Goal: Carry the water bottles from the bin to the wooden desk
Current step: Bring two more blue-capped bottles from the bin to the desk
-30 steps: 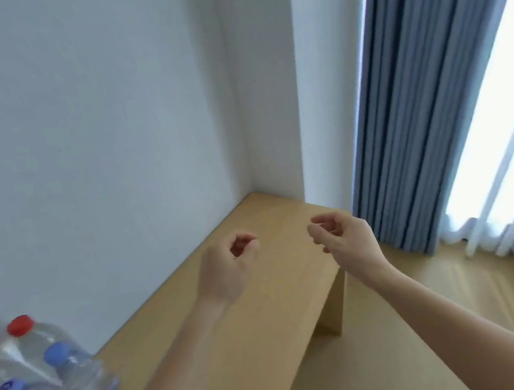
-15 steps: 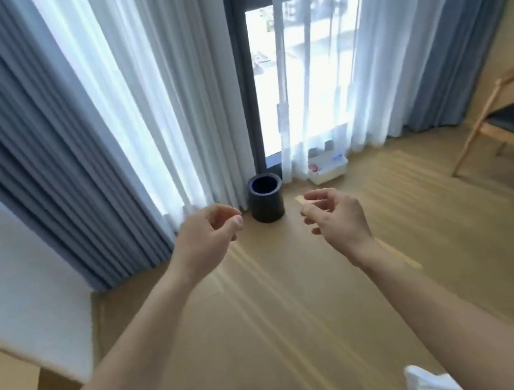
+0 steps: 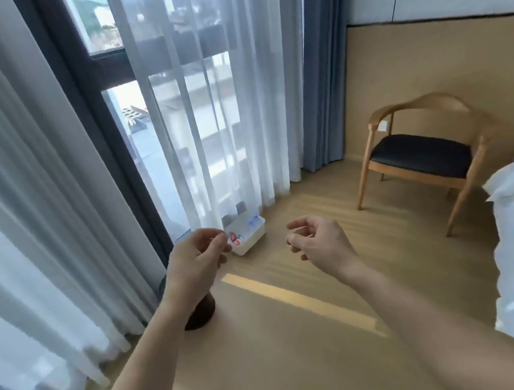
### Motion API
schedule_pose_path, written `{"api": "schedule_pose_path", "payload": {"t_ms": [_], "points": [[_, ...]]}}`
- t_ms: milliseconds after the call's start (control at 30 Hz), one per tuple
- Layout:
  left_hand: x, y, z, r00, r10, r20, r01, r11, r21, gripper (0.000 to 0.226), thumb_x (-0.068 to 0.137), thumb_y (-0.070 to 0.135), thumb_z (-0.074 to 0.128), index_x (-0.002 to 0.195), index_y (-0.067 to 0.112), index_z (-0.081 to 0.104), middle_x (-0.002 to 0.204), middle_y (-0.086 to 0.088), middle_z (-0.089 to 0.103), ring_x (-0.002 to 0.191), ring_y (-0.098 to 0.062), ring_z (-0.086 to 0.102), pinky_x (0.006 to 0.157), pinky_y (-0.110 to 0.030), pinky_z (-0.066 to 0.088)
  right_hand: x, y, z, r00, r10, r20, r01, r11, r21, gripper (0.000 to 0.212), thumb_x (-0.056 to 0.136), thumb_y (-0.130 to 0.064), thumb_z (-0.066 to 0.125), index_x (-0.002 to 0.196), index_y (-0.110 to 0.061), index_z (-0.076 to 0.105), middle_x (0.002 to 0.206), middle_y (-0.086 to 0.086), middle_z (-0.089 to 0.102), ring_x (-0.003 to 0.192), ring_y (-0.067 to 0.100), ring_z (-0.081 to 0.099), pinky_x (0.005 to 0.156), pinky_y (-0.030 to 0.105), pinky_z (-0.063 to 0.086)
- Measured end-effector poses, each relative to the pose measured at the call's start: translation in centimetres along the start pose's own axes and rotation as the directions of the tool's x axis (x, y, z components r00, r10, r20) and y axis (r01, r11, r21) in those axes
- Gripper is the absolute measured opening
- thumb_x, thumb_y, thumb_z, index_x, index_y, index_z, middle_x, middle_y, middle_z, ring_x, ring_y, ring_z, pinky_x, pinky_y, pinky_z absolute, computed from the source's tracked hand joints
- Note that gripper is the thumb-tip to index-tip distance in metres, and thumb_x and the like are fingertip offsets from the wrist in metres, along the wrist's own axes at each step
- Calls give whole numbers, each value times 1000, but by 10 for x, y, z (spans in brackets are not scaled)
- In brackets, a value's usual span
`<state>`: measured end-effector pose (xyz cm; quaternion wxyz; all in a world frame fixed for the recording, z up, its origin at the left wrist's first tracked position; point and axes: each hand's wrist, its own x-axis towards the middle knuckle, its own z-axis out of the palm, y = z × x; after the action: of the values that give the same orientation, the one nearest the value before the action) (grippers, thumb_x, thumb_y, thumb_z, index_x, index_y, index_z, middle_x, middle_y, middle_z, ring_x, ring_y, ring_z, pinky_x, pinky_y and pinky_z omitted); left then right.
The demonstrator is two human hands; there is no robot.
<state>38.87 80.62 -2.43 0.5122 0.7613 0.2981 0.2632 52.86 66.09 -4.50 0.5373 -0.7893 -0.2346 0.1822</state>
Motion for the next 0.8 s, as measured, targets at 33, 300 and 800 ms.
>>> {"api": "schedule_pose_path", "payload": {"t_ms": [33,300,800], "points": [[23,0,2,1000,7,29,-7,1000,2,11,91,19,56,85,23,64,77,-1,71,66,-15,63,70,-28,54,19,-1,1,1000,8,-19,-8,1000,9,13,81,-17,60,87,-29,62,83,0,70,80,18,68,79,40,57],[175,-18,21,993,-25,113,14,995,96,13,89,19,58,83,27,66,82,-1,73,72,-17,67,77,-37,57,166,3,15,990,100,-96,-86,987,139,13,85,-17,58,98,-16,59,80,1,69,71,15,65,69,34,55],[486,-34,98,990,-142,18,137,975,178,10,86,18,59,83,24,67,79,-1,74,66,-13,64,74,-36,54,533,7,10,996,34,81,-42,995,95,16,83,-17,61,98,-21,60,84,3,68,76,18,65,77,40,55]]}}
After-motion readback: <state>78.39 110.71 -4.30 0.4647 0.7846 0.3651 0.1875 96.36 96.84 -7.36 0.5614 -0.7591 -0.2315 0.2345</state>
